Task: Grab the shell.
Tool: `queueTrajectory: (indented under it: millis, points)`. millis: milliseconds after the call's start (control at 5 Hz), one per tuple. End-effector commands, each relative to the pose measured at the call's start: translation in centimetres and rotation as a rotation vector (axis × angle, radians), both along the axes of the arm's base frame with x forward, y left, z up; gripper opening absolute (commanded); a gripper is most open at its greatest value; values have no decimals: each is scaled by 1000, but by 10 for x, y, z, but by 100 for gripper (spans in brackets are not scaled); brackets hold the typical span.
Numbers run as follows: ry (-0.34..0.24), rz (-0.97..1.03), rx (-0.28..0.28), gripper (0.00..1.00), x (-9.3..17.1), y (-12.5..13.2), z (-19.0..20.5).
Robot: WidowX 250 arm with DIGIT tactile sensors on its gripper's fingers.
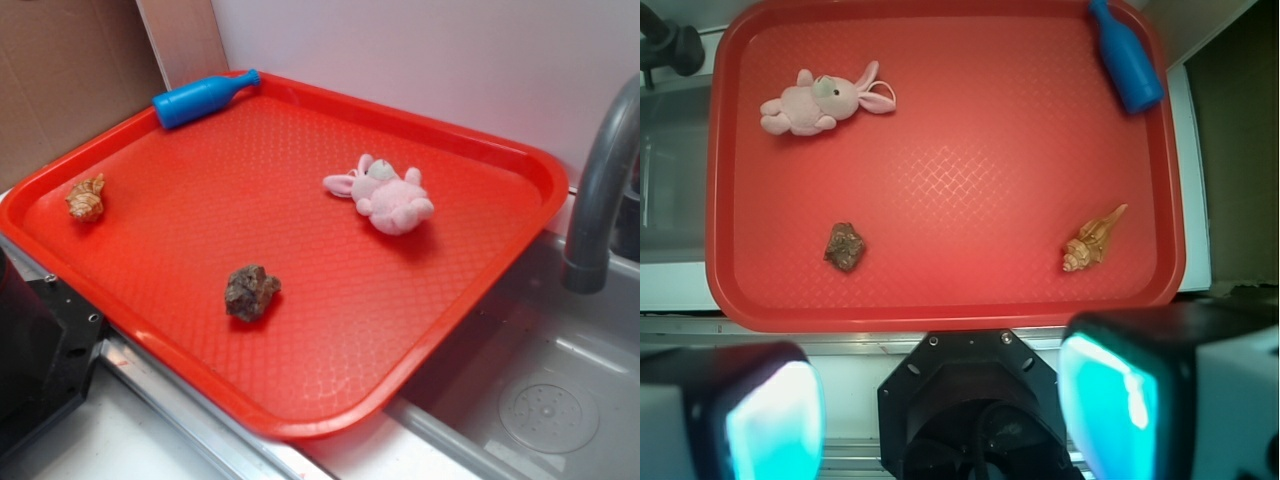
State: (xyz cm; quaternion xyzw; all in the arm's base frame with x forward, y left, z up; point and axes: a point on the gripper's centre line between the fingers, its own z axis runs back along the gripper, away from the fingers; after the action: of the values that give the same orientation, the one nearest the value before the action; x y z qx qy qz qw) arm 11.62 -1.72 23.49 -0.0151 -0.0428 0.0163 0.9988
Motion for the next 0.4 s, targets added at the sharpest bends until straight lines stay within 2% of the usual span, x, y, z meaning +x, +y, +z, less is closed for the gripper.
queueTrajectory:
  millis: [0, 200]
  points:
    - [0, 0, 0, 100, 0, 0, 0]
    - [41, 187, -23, 100, 7, 45, -43]
